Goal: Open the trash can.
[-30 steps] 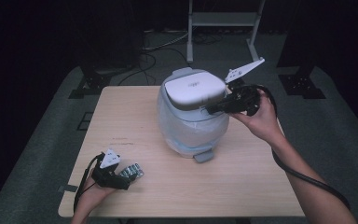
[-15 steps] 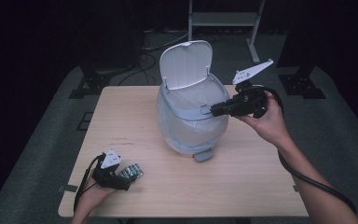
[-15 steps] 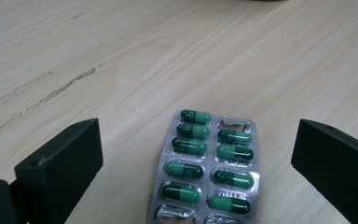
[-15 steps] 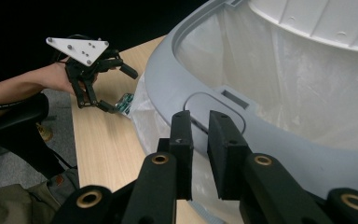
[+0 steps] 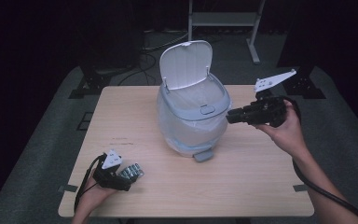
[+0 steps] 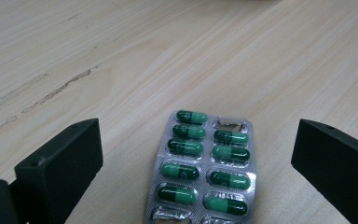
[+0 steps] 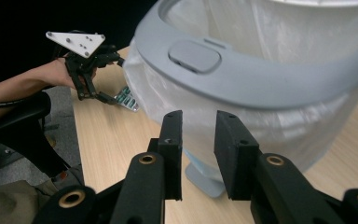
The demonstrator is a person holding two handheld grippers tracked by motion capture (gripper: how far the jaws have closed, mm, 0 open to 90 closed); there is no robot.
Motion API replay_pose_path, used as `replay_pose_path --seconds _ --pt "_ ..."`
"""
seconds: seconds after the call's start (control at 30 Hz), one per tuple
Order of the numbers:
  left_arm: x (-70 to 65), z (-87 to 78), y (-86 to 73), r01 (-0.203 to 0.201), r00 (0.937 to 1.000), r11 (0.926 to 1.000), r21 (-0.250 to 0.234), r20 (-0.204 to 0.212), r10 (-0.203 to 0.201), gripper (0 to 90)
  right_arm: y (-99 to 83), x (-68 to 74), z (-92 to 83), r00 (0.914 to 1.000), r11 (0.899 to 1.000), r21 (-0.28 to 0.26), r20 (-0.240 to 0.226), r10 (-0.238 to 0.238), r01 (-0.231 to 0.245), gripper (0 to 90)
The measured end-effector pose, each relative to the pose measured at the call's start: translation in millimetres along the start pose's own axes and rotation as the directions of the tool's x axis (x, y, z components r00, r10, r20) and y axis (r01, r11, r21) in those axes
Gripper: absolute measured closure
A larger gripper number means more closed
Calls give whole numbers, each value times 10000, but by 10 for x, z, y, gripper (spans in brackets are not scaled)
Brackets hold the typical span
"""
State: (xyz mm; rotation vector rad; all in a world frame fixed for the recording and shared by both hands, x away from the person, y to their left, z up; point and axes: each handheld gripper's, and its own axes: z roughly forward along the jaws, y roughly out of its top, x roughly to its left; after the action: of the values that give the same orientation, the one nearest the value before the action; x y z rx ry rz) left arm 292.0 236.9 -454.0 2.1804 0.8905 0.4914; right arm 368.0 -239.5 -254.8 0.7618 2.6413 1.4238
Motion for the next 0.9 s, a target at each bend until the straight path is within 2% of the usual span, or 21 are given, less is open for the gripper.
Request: replay_pose_path --seconds 0.43,0.9 --pt "-27 33 -2 -142 9998 9998 158 143 140 9 -487 -191 12 9969 9969 -66 -36 783 -783 655" --pt "-52 49 1 -322 9994 9992 229 149 318 9 -936 -326 208 9909 9899 455 112 1341 -1345 605"
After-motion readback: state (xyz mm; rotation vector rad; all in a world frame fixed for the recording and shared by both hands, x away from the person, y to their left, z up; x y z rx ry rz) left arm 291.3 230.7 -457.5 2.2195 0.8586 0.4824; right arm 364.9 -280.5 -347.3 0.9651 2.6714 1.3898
